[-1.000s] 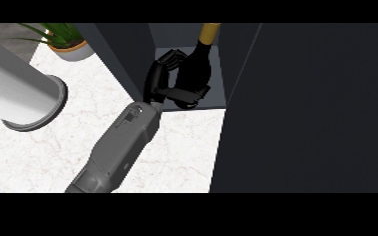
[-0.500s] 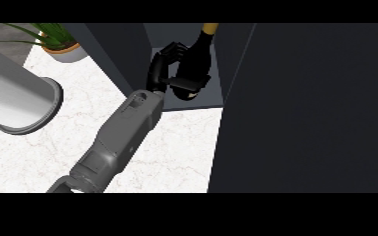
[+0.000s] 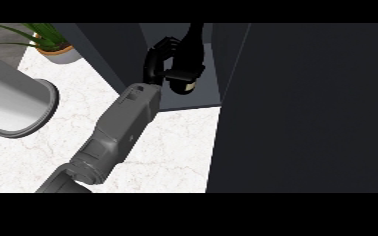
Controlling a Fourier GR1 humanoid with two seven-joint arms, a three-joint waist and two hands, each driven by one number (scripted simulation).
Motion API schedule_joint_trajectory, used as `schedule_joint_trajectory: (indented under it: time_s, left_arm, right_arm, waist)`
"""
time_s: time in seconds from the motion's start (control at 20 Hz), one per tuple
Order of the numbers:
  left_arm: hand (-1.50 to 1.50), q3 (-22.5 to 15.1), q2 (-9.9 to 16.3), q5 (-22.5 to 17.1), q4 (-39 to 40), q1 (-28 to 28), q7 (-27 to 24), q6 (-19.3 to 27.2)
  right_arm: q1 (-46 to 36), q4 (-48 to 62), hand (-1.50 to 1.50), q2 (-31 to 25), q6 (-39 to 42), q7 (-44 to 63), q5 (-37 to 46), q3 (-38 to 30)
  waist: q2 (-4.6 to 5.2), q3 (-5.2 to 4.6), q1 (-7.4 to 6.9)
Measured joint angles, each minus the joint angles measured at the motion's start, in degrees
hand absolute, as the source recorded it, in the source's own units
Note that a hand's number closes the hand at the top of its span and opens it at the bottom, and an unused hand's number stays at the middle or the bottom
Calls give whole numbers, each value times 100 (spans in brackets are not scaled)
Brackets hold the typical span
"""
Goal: Pick up the wine, place it into the cabinet and close the cabinet
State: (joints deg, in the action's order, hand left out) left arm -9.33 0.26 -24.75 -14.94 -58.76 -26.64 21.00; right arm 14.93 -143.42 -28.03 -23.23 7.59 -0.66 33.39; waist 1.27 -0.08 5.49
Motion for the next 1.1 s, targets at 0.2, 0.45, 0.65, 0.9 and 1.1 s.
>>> schedule_joint_trajectory:
  time_s: [0.2,0.45,0.65,0.9,1.1]
  left_arm:
    - [150,127,90,-2,274,-146,-176,75]
    - [-150,153,175,97,558,-329,-376,252]
    - [-150,140,328,191,748,-485,-442,399]
    - [-150,123,354,282,958,-635,-469,669]
    - [-150,164,370,281,1033,-682,-549,799]
  right_arm:
    - [116,9,-150,-8,66,-163,-21,5]
    - [174,25,-150,-16,172,-311,-46,-8]
    - [250,38,-150,-30,271,-414,-68,-5]
    - [311,47,-150,-38,363,-542,-87,-10]
    - [333,41,-150,-34,419,-620,-100,-1]
  waist:
    - [28,1,62]
    - [63,1,128]
    - [75,2,155]
    - [87,1,178]
    - [98,-5,203]
